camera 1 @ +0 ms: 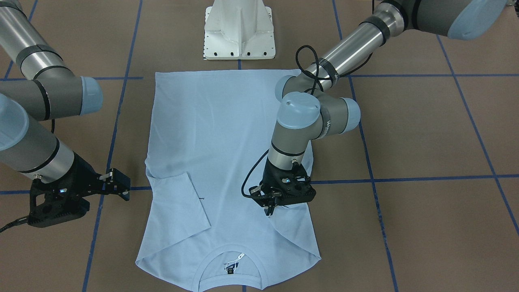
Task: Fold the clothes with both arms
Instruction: 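Grasp the sleeve nearest the left gripper and fold it inward, then press the folded sleeve flat and withdraw the left gripper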
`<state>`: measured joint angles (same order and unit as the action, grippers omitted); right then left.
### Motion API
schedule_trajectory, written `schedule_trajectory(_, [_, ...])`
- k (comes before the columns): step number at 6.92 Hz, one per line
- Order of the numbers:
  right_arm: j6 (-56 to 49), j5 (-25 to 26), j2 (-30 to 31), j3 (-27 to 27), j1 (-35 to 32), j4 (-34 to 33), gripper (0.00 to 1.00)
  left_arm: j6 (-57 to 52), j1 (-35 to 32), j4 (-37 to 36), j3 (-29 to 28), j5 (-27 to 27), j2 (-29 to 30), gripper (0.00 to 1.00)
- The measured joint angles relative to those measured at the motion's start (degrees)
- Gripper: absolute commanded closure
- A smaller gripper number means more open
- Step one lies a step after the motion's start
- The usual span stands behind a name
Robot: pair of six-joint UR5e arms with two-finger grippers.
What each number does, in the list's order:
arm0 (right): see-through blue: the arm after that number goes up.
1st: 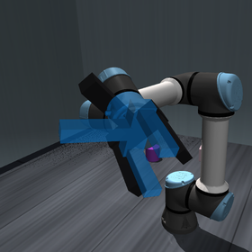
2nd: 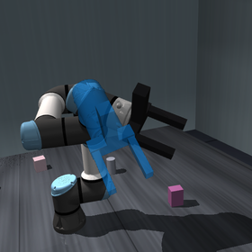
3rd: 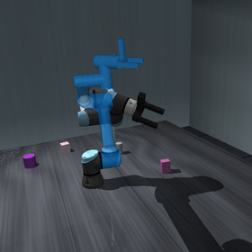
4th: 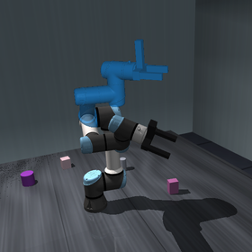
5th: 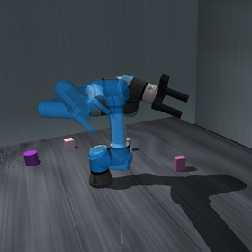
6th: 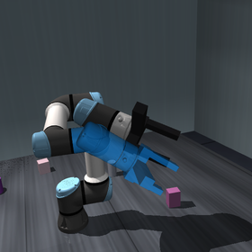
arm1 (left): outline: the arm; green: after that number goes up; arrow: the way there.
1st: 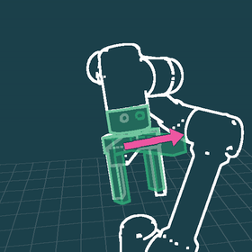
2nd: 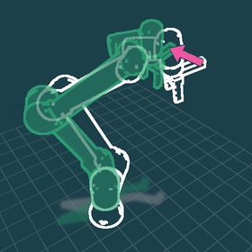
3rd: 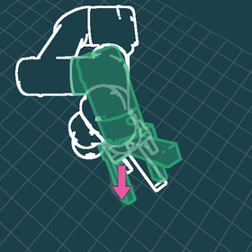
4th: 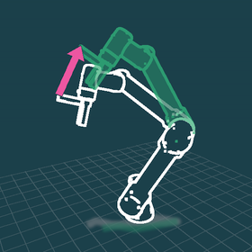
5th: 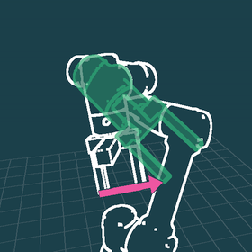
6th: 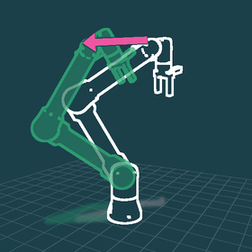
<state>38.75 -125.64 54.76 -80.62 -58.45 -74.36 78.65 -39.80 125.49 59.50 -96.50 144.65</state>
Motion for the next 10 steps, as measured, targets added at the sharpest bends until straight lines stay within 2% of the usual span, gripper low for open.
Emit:
schedule_trajectory(4, [0.09, 1.58, -0.18, 0.11, 0.16, -0.06, 0.0, -2.47, -0.41, 1.43, -0.96, 1.5, 0.16, 0.0])
schedule_trajectory(6, [0.1, 1.62, -0.43, 0.06, 0.43, -0.01, 0.0, -4.0, -1.39, 1.59, -0.12, 1.51, -3.16, 0.1])
schedule_trajectory(8, [0.08, 1.63, -0.44, 0.08, 0.73, 0.01, 0.0, -4.13, -1.49, 1.2, 4.85, 1.13, -7.47, 0.1])
schedule_trajectory(10, [0.08, 1.69, -0.29, 0.11, 0.84, 0.01, 0.0, -4.12, -1.21, 0.59, 7.35, 0.98, -9.12, 0.09])
